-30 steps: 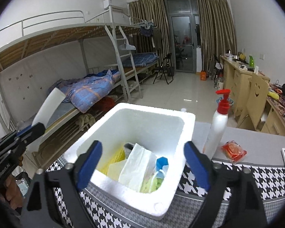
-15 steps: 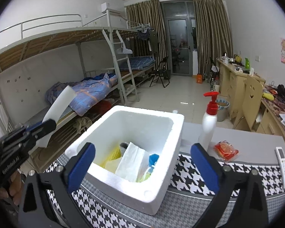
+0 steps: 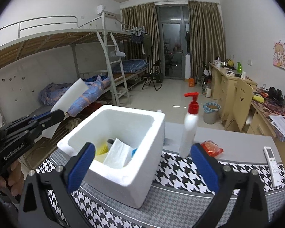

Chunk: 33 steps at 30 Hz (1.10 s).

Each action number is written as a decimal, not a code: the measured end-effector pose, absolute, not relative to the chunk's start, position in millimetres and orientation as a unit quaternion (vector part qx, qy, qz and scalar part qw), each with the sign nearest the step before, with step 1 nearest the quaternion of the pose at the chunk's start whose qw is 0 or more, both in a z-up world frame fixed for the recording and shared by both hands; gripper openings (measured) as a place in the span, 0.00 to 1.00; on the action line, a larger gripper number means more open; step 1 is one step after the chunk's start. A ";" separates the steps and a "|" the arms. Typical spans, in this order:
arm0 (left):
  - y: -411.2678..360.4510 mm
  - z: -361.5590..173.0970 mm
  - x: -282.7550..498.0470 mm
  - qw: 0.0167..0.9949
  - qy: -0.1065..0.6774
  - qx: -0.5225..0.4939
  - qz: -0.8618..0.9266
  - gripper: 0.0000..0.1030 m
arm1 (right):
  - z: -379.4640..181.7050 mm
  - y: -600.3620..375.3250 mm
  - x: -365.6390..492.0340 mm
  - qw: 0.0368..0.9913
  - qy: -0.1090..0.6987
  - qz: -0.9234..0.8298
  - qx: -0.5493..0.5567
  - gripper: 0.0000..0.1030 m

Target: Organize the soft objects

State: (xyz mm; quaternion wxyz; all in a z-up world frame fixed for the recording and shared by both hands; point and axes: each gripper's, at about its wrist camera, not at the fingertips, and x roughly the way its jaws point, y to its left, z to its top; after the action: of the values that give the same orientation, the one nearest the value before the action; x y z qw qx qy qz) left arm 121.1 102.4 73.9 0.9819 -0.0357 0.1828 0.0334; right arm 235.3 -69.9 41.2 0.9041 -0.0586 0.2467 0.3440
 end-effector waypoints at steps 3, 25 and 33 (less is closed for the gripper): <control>98.2 74.5 123.9 0.982 0.184 -0.035 0.027 0.09 | 41.0 -76.3 235.8 0.906 0.246 0.341 -0.057 0.99; 79.9 63.0 171.5 0.974 0.226 -0.025 0.018 0.10 | 27.6 -125.0 237.3 0.917 0.252 0.308 -0.034 0.99; 80.0 55.9 174.4 0.972 0.232 -0.018 0.033 0.71 | 24.9 -134.4 238.8 0.920 0.251 0.301 -0.027 0.99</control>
State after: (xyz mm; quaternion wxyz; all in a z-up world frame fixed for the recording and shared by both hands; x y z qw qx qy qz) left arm 174.4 80.0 55.9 0.9720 -0.0179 0.2320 0.0331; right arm 238.8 -134.4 24.9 0.9195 -0.0269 0.2513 0.3010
